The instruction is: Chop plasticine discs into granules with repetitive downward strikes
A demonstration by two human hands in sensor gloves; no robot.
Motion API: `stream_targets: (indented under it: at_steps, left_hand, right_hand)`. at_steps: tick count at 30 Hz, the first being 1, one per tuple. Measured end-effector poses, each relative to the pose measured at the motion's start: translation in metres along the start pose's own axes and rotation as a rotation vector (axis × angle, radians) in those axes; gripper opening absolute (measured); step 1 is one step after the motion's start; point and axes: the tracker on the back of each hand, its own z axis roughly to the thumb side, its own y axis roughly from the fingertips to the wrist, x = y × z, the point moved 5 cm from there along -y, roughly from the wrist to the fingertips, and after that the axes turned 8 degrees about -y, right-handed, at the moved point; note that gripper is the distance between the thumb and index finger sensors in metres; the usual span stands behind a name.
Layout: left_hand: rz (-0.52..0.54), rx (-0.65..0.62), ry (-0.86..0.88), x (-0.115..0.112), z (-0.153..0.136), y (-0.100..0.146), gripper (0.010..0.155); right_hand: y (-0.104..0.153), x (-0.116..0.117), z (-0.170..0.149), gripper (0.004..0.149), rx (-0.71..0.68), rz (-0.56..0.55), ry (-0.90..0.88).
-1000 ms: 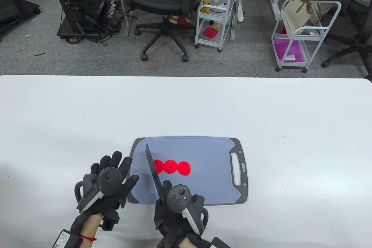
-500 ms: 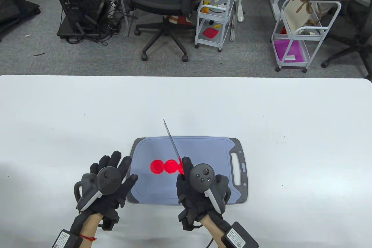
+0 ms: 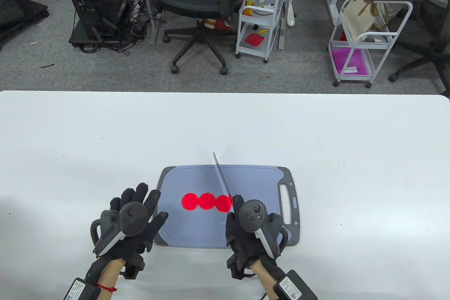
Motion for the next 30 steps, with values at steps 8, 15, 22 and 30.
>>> stream_targets:
  at_steps: [8, 15, 22, 30]
  left_hand:
    - [-0.004, -0.007, -0.004, -0.001, 0.003, 0.001, 0.073]
    - [0.010, -0.026, -0.011, 0.002, 0.009, 0.003, 0.073]
    - [0.006, -0.012, -0.005, 0.002, 0.003, 0.002, 0.072]
    - [0.002, -0.023, -0.013, 0.002, 0.007, 0.004, 0.072]
  right_hand:
    - [0.000, 0.013, -0.003, 0.055, 0.010, 0.012, 0.065]
    - [-0.010, 0.018, -0.006, 0.054, 0.008, 0.002, 0.018]
    - [-0.006, -0.001, 0.007, 0.054, -0.035, -0.055, 0.020]
    - [-0.002, 0.003, 0.006, 0.054, -0.049, -0.026, 0.065]
